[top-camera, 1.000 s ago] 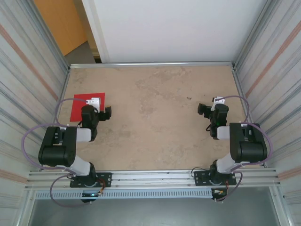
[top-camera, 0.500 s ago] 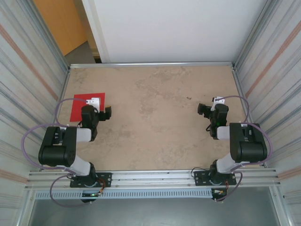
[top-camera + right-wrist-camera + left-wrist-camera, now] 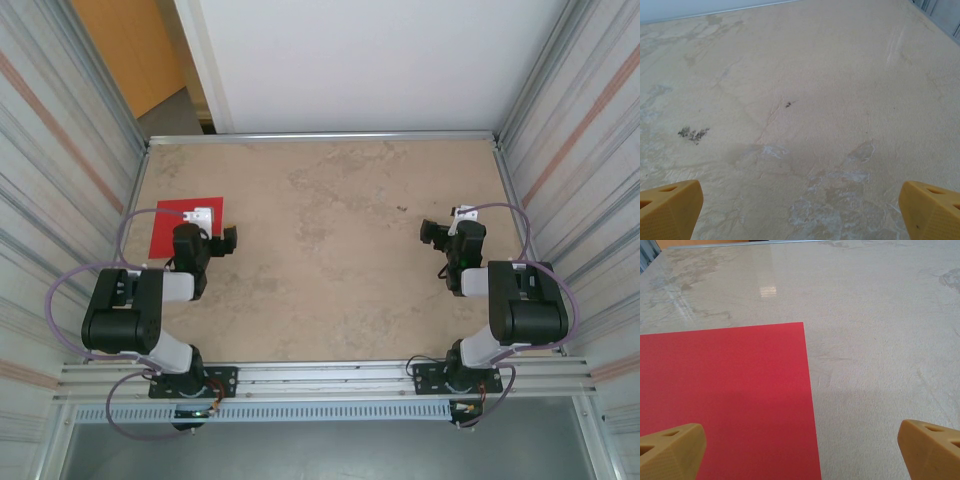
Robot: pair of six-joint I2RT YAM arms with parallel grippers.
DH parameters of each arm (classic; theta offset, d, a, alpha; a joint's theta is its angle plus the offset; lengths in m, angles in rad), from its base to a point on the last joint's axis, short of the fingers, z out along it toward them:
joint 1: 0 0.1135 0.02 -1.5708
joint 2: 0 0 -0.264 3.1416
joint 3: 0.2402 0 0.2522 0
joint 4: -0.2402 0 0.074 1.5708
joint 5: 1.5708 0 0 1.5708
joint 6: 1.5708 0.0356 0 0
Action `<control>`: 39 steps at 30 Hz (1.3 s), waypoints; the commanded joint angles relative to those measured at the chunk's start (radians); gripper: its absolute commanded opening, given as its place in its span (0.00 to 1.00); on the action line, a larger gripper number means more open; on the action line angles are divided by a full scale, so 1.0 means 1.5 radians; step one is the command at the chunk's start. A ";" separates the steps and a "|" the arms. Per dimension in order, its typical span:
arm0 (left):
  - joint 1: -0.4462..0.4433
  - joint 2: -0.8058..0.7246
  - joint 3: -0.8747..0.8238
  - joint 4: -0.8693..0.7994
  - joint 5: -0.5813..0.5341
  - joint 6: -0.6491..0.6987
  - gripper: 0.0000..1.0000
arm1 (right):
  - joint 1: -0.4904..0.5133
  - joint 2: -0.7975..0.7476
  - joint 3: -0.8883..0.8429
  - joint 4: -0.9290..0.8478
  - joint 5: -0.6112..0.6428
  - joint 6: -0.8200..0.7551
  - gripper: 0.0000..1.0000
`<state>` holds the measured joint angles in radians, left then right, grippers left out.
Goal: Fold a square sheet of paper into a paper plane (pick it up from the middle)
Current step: Move the square sheet of paper to the center of the table.
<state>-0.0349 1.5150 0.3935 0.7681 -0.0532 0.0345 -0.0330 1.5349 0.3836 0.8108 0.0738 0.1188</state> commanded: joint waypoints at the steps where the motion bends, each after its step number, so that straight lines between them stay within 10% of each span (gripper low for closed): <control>1: -0.002 -0.004 0.005 0.028 -0.008 0.012 0.99 | -0.001 0.003 0.012 -0.001 -0.006 -0.011 0.99; 7: -0.002 -0.034 0.005 0.002 -0.010 0.012 0.98 | 0.005 -0.009 0.025 -0.035 0.012 -0.011 0.99; 16: -0.003 -0.180 0.144 -0.376 -0.033 -0.101 0.98 | 0.047 -0.100 0.220 -0.447 0.073 0.071 0.99; 26: 0.071 -0.108 0.238 -0.499 0.212 -0.373 0.97 | 0.074 -0.104 0.339 -0.697 -0.156 0.263 0.99; 39: 0.160 0.142 0.453 -0.713 0.191 -0.388 0.29 | 0.123 -0.042 0.364 -0.700 -0.203 0.366 0.90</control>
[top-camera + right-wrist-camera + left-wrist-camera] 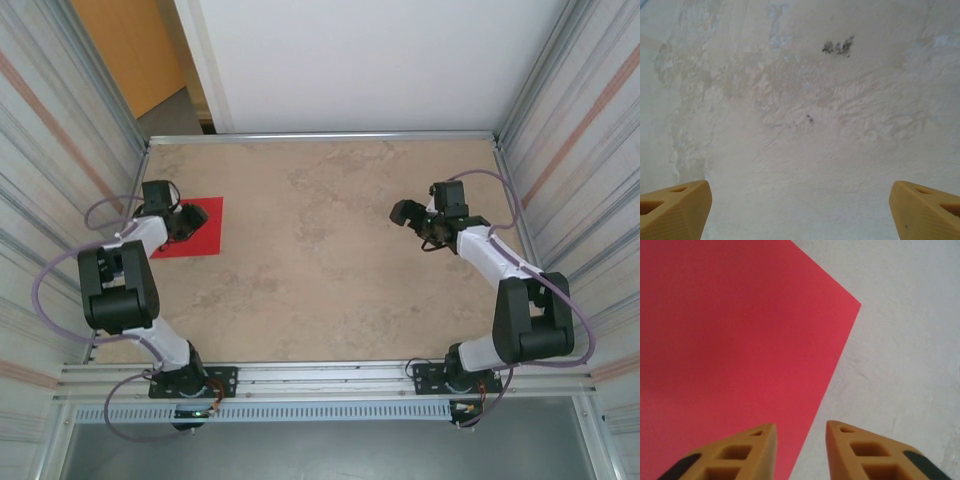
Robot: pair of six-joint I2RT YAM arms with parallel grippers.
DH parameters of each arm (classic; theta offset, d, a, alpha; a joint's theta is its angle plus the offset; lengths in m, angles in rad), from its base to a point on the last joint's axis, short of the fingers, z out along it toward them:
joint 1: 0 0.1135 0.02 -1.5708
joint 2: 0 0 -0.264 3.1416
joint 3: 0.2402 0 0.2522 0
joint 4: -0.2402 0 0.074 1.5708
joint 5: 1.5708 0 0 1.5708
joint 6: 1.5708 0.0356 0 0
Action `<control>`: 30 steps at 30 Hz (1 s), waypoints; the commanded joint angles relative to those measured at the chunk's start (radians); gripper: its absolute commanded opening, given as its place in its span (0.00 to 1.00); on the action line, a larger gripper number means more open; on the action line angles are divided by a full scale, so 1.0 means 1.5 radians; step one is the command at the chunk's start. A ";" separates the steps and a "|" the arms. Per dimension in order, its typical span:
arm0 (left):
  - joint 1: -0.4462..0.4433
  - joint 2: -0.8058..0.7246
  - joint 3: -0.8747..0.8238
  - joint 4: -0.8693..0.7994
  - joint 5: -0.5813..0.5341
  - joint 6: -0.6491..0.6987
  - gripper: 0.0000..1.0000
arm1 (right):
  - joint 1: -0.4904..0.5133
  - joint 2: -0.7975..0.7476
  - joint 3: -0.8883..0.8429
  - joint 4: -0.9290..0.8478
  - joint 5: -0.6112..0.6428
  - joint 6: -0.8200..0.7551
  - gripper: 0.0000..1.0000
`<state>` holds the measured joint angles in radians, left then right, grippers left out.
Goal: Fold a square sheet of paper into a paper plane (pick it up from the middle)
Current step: Move the square sheet of paper to the center of the table.
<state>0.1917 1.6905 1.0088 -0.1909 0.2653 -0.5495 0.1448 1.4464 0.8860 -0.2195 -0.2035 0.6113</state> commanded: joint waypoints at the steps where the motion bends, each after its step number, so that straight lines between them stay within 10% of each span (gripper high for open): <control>1: 0.010 0.041 0.060 -0.090 -0.031 0.003 0.27 | 0.007 0.023 0.034 -0.012 -0.017 0.041 0.89; 18: -0.007 0.159 0.109 -0.154 0.009 -0.045 0.00 | -0.007 0.050 0.024 0.010 -0.040 0.077 0.88; 30: -0.293 0.165 0.103 -0.210 0.014 -0.098 0.00 | -0.021 0.047 0.034 -0.020 -0.004 0.080 0.89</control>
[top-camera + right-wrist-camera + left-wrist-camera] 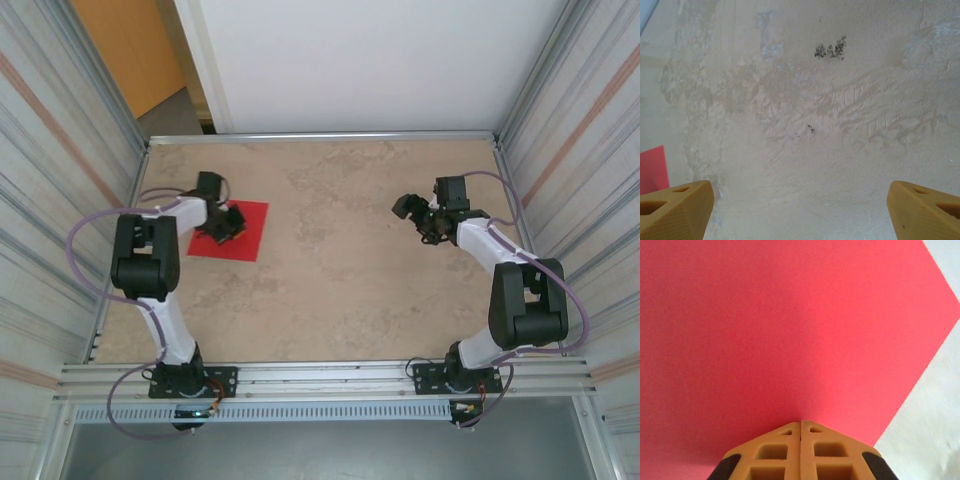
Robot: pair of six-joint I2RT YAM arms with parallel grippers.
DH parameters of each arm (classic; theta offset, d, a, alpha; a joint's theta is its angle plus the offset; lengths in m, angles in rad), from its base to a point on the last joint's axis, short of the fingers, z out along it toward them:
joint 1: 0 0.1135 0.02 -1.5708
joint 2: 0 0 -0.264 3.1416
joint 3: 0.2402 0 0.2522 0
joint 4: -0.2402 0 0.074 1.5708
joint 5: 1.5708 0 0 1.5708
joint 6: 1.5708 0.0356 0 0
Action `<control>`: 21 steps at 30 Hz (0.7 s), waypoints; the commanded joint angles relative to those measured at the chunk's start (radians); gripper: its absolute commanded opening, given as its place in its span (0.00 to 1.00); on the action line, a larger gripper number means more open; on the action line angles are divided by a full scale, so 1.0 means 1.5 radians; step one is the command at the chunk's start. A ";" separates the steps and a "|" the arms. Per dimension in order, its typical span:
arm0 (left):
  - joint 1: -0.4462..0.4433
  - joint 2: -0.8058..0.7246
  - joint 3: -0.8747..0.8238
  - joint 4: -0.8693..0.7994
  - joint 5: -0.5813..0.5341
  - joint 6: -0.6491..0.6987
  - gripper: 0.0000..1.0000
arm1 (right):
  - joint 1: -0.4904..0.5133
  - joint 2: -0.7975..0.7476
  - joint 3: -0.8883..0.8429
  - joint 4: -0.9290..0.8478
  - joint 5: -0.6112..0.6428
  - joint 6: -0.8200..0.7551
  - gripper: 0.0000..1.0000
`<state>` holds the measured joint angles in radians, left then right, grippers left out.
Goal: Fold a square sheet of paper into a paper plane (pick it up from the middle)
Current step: Move the square sheet of paper to the center of the table.
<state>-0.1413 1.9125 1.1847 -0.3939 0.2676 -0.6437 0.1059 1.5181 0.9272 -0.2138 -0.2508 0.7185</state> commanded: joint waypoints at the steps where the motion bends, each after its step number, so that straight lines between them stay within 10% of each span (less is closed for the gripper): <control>1: -0.109 0.023 -0.001 -0.079 0.016 -0.043 0.00 | 0.007 -0.002 0.004 -0.025 0.031 0.010 0.89; 13: -0.394 0.071 0.088 -0.096 0.050 -0.008 0.00 | 0.078 0.007 0.022 -0.031 -0.014 -0.056 0.84; 21: -0.360 -0.129 0.009 -0.089 0.069 -0.046 0.08 | 0.188 0.114 0.135 -0.142 -0.044 -0.127 0.42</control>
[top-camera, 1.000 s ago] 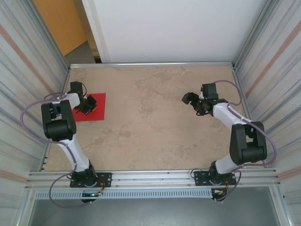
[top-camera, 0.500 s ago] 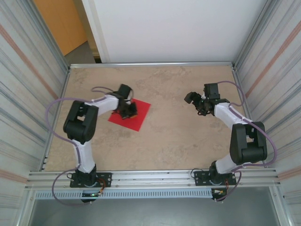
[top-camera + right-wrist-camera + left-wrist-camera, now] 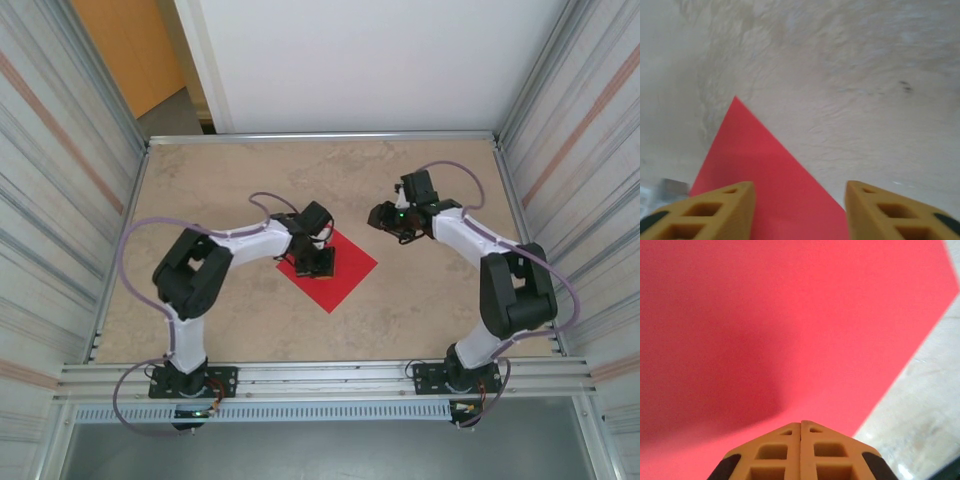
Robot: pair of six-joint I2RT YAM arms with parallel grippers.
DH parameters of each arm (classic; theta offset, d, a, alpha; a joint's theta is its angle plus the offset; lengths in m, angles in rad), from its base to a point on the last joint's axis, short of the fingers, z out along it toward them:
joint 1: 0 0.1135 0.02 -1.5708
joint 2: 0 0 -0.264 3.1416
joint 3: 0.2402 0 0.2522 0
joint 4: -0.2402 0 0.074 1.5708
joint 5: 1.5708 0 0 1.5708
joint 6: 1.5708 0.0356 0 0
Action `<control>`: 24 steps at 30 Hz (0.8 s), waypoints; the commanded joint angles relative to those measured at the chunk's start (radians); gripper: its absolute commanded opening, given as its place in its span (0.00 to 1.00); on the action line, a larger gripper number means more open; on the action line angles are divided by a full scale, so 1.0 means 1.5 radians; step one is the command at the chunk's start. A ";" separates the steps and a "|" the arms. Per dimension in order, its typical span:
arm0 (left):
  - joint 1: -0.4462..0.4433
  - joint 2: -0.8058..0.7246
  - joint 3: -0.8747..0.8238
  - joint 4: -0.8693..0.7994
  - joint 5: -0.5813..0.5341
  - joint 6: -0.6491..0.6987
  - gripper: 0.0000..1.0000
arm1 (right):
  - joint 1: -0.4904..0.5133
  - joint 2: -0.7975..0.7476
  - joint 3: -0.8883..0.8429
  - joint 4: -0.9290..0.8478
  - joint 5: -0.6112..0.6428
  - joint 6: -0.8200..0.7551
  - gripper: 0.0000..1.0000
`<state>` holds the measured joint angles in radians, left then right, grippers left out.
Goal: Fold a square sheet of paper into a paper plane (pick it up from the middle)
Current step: Move the square sheet of paper to the center of the table, then rotate the square sheet of paper at the center of the table.
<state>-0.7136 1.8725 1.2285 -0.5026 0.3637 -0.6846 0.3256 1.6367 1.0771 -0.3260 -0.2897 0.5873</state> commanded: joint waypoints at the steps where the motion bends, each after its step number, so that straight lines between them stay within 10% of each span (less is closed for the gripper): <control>1: 0.029 -0.125 -0.036 -0.014 -0.003 -0.030 0.09 | 0.057 0.050 0.044 -0.069 -0.018 -0.043 0.40; 13: 0.098 -0.251 -0.175 0.037 -0.070 -0.088 0.30 | 0.133 0.312 0.298 -0.152 -0.012 -0.068 0.17; 24: 0.099 -0.199 -0.166 0.072 -0.021 -0.105 0.37 | 0.114 0.323 0.227 -0.150 0.117 0.073 0.13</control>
<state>-0.5686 1.5581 0.9714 -0.4175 0.3054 -0.8181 0.5171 2.1216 1.4872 -0.4866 -0.2481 0.5865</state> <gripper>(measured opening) 0.371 0.139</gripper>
